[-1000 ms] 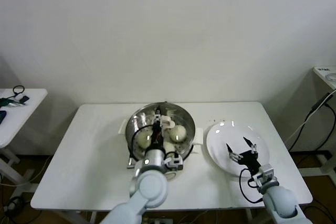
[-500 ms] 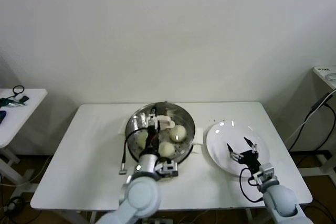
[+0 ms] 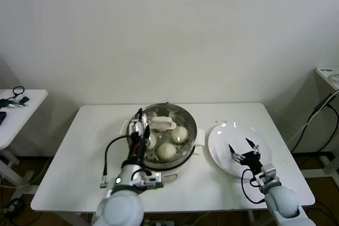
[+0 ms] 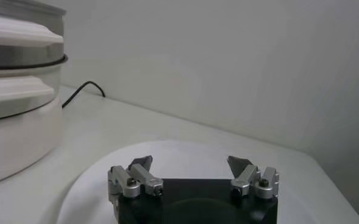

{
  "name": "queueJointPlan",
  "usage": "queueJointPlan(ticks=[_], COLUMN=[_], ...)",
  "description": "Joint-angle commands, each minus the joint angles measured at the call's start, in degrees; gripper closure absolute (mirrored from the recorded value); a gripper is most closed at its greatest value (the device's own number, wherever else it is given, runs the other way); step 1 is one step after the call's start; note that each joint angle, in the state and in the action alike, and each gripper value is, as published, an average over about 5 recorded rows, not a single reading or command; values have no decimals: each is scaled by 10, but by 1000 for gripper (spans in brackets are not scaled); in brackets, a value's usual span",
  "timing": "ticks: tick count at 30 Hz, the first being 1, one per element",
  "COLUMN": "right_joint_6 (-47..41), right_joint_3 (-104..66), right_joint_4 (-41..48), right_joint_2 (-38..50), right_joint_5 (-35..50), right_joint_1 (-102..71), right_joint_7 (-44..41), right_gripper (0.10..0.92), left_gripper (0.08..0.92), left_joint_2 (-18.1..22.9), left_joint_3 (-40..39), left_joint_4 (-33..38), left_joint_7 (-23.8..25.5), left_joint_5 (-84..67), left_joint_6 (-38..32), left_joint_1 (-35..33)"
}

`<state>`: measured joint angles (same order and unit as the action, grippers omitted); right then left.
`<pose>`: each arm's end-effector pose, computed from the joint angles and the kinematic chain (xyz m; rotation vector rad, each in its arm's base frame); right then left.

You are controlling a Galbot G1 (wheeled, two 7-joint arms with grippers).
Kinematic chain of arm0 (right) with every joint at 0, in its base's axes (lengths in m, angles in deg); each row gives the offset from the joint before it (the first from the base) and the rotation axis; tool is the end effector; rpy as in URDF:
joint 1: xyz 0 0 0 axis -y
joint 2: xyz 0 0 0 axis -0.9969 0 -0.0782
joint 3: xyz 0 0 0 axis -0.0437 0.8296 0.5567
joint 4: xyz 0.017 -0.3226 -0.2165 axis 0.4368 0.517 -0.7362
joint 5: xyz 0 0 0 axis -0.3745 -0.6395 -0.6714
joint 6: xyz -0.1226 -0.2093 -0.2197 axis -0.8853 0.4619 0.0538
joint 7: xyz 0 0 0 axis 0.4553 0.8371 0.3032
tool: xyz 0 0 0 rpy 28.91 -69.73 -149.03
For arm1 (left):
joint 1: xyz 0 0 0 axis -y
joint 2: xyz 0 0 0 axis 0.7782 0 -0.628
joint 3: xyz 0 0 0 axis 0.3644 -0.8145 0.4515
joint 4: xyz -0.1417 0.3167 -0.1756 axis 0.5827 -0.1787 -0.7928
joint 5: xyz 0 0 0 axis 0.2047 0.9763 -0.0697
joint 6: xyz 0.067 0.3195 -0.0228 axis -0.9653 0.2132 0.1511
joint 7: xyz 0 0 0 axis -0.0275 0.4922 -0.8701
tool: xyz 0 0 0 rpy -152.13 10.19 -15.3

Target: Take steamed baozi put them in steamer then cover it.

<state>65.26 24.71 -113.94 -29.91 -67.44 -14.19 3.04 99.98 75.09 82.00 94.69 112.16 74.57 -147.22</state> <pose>0.2588 -0.1672 -0.4227 0.3190 -2.8413 0.3282 0.2016 -0.0440 -0.2761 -0.0236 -2.4274 -1.9890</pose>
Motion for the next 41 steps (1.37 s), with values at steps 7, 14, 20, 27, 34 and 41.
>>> queueJointPlan(ticks=[7, 14, 20, 27, 34, 41], right_joint_6=[17, 29, 52, 62, 66, 69], right_joint_3=[-4, -8, -17, -17, -22, -32], right_joint_4=[4, -2, -5, -9, -18, -28], right_joint_2=[-1, -5, -2, -5, -5, -7], right_joint_5=[3, 12, 11, 15, 17, 17], right_joint_1=[1, -3, -8, -9, -16, -27], right_joint_7=[-7, -13, -32, -31, -23, -20], right_gripper=[203, 203, 203, 203, 203, 203], left_gripper=[177, 177, 177, 177, 177, 177], left_joint_2=[11, 70, 119, 131, 137, 137], left_joint_3=[348, 475, 507, 519, 522, 522], left_joint_4=[35, -22, -80, -110, -105, -100], left_joint_7=[-118, -88, -94, -90, -80, -75], left_joint_5=[-456, -647, -739, -768, -764, -767], left_joint_6=[-238, -365, -412, -422, -411, -413], left_joint_1=[-167, -217, -244, -250, -244, -242])
